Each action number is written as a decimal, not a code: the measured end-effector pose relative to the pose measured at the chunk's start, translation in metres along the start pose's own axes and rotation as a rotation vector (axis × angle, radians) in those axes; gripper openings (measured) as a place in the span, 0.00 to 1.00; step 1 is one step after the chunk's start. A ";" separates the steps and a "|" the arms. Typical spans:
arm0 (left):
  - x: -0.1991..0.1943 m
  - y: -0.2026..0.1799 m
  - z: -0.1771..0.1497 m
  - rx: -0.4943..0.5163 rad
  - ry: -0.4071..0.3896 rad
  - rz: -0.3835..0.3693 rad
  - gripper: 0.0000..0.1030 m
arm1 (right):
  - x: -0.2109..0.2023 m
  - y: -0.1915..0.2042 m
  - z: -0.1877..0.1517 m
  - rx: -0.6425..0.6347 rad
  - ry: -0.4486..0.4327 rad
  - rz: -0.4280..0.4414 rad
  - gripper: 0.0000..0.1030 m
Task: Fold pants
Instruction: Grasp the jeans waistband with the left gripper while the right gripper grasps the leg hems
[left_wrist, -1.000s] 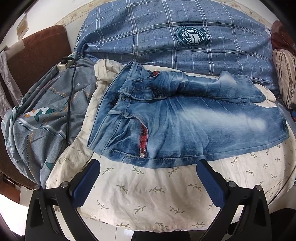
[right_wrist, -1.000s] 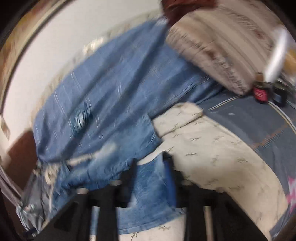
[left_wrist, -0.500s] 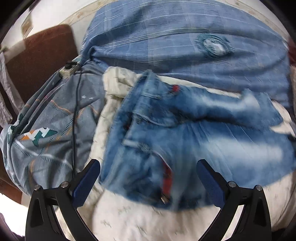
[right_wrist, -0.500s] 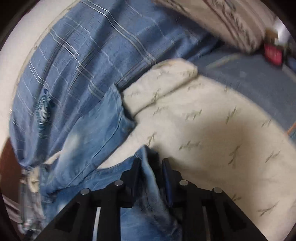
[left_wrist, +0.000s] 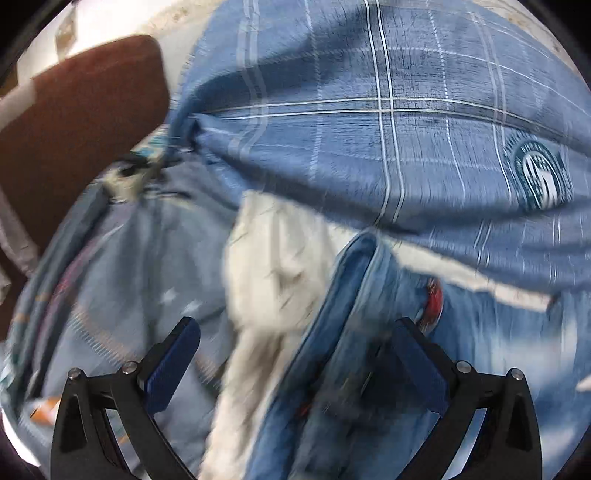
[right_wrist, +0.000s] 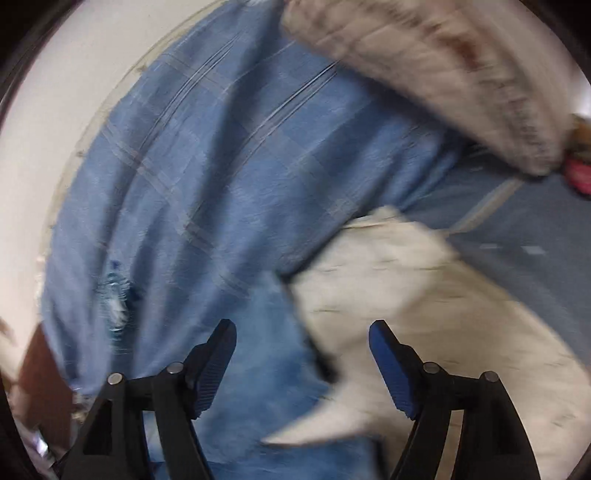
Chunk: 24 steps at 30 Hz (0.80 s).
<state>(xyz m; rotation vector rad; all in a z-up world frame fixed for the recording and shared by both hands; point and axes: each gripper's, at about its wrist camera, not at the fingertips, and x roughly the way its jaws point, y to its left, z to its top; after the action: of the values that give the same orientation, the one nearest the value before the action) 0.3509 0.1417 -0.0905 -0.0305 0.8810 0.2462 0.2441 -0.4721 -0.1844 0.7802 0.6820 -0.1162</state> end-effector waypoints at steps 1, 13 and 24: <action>0.011 -0.005 0.007 -0.007 0.015 -0.006 1.00 | 0.008 0.006 0.003 -0.013 0.023 0.000 0.75; 0.109 -0.082 0.029 0.058 0.121 -0.102 0.59 | 0.094 0.041 0.039 -0.164 0.109 -0.007 0.75; 0.118 -0.063 0.017 0.028 0.094 -0.226 0.21 | 0.157 0.069 0.022 -0.339 0.126 -0.094 0.61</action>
<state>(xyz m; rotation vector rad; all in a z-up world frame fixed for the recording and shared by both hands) 0.4500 0.1066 -0.1752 -0.1159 0.9662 0.0218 0.4018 -0.4147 -0.2266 0.4318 0.8323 -0.0352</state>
